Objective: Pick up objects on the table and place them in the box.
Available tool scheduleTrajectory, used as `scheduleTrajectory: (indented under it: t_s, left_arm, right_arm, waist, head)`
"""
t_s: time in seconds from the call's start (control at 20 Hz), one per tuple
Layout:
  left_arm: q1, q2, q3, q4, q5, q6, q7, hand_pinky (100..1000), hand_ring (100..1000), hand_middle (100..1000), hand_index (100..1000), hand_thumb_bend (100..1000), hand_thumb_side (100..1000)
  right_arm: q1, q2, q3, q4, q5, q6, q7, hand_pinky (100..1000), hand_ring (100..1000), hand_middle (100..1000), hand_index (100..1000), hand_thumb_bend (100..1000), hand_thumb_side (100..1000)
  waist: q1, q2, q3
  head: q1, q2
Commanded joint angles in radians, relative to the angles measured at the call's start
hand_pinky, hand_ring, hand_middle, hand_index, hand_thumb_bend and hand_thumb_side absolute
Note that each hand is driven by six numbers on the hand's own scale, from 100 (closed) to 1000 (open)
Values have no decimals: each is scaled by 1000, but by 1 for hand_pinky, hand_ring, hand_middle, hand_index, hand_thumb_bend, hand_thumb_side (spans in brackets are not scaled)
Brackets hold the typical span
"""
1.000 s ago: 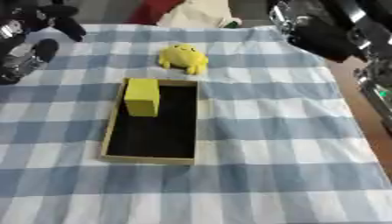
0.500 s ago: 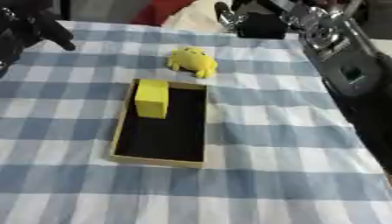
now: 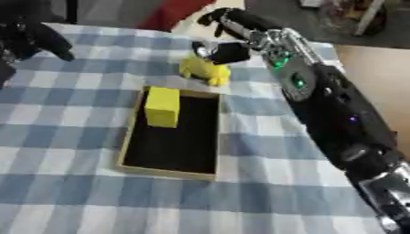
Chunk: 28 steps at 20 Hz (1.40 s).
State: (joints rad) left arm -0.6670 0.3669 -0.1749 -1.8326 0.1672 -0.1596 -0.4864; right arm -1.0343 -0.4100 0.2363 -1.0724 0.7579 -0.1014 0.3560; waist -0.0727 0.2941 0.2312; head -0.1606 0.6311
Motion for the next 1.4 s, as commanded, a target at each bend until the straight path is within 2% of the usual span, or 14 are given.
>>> scheduleTrajectory:
  t_s: [0.05,0.3,0.35,0.65,1.4]
  left_arm:
    - [-10,-3,4,-23,6,5,-14,862,700,695,985,100,833]
    - [-6,-9,6,-25,7,10,-21,862,699,695,986,100,838]
    - [-6,-10,7,-26,6,11,-22,862,699,694,987,100,838]
    - [3,-12,13,-31,10,12,-25,862,698,694,989,100,833]
    - [21,-11,22,-32,3,16,-33,863,698,696,991,100,841]
  right_arm:
    - [-34,26,-32,64,78,-17,-19,844,773,893,936,249,616]
    - [-43,58,-61,146,143,-19,-55,844,774,890,931,255,586]
    - [-43,62,-67,159,151,-17,-63,844,774,890,929,250,607]
    - [-39,73,-86,218,183,-16,-85,842,767,863,895,236,606]
    - [-32,70,-103,245,191,-1,-146,840,763,855,902,196,597]
  waist:
    - [4,-17,9]
    - [4,-13,30]
    - [4,-13,33]
    - [4,-9,43]
    - [8,-7,42]
  head:
    - [-13,-13]
    - [-22,-15]
    - [-22,-16]
    - [-22,-19]
    - [-18,-21]
